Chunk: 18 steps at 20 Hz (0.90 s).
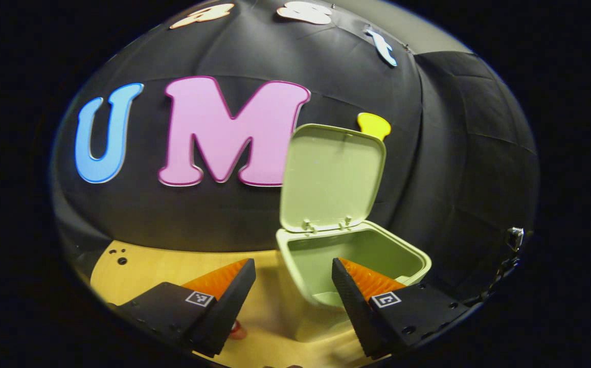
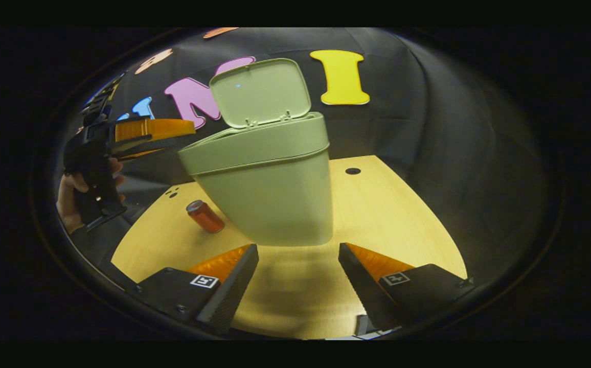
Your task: Press the lid of the desktop garbage bin to open it, pick up the crumpled paper on the desktop and throw it into the bin, then pick up the pop can on the desktop and drop it into the bin, and finally close the garbage bin lid.
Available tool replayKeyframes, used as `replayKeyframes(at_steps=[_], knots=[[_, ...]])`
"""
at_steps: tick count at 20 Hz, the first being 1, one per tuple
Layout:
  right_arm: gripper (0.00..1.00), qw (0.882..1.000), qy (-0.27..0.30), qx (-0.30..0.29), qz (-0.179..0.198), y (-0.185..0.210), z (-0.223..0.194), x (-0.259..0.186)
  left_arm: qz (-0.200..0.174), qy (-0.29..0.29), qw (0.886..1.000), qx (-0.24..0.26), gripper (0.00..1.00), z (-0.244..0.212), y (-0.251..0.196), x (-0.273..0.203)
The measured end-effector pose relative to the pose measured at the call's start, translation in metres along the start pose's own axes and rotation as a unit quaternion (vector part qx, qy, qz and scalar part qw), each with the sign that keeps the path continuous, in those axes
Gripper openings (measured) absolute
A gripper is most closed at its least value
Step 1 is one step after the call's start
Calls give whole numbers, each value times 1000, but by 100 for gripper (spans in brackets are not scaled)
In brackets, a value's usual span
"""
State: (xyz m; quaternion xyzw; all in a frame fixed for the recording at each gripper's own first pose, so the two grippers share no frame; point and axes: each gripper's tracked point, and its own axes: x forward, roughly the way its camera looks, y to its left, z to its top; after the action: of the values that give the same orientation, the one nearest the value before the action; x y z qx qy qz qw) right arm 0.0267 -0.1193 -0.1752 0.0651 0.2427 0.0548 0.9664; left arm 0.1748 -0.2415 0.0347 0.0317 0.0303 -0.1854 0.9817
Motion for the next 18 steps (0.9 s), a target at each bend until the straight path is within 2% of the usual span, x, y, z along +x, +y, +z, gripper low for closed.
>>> replayKeyframes(at_steps=[5,10,18], knots=[[99,999,8,-27,28,37,-8,8,65,16,998,-14,96,-26,67,-45],[99,997,12,-42,56,84,-16,27,127,33,991,-37,96,-53,123,-90],[99,989,-6,-116,87,147,-19,75,198,69,976,-51,96,-96,183,-154]])
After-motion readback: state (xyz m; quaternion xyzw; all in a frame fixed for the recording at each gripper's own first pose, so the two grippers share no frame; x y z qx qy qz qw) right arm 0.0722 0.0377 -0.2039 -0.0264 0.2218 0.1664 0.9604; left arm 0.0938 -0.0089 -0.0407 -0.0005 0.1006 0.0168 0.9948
